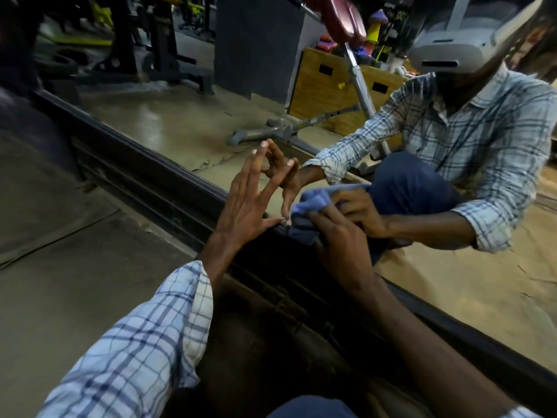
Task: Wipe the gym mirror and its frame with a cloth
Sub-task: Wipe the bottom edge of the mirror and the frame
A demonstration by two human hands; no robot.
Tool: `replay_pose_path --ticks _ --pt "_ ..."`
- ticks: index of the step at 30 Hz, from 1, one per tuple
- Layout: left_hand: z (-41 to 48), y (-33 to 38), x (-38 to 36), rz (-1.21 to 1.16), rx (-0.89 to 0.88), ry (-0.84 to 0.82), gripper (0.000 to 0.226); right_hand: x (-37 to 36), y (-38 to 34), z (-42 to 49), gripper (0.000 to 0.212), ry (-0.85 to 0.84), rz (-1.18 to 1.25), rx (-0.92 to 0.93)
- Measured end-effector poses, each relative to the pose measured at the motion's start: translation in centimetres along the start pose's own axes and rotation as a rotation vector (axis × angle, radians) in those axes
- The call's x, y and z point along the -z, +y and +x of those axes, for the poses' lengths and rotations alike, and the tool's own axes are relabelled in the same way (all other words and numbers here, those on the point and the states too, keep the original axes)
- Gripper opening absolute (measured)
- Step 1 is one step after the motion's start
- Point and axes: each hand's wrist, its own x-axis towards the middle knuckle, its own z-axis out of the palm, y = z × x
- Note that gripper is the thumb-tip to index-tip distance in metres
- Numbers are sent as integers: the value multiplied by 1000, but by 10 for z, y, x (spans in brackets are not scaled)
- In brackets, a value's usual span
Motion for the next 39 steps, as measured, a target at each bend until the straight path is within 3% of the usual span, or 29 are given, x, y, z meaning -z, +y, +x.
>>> replay_pose_path --ticks 3,5,7,9,11,14,17,19,24,26,34,39 --pt "2 -13 3 -10 72 1 133 35 -10 36 45 351 53 -50" --pt "3 -23 5 0 66 -10 131 37 -12 49 40 462 83 -94" --pt "5 -31 6 16 39 -10 130 7 -16 43 38 350 61 -66" --pt "6 -39 6 36 18 -17 129 -40 -17 25 38 66 55 -4" --pt "7 -47 6 55 11 -25 128 -63 -17 15 32 -83 97 41" --pt "10 -64 9 76 44 -38 126 -47 -22 36 35 11 115 42" --pt "15 -79 17 92 28 -44 126 -4 -31 79 37 316 92 13" --pt "17 -85 19 85 25 -39 129 3 -33 99 40 402 92 -26" --pt "17 -98 15 49 122 -28 132 -69 -42 70 37 81 150 56" --pt "18 -107 15 63 129 -32 133 -83 -43 65 35 39 187 91" --pt "27 -135 17 92 90 -21 132 -102 -48 62 52 109 252 65" --pt "38 -172 30 107 134 -6 140 -91 -59 88 35 330 308 18"
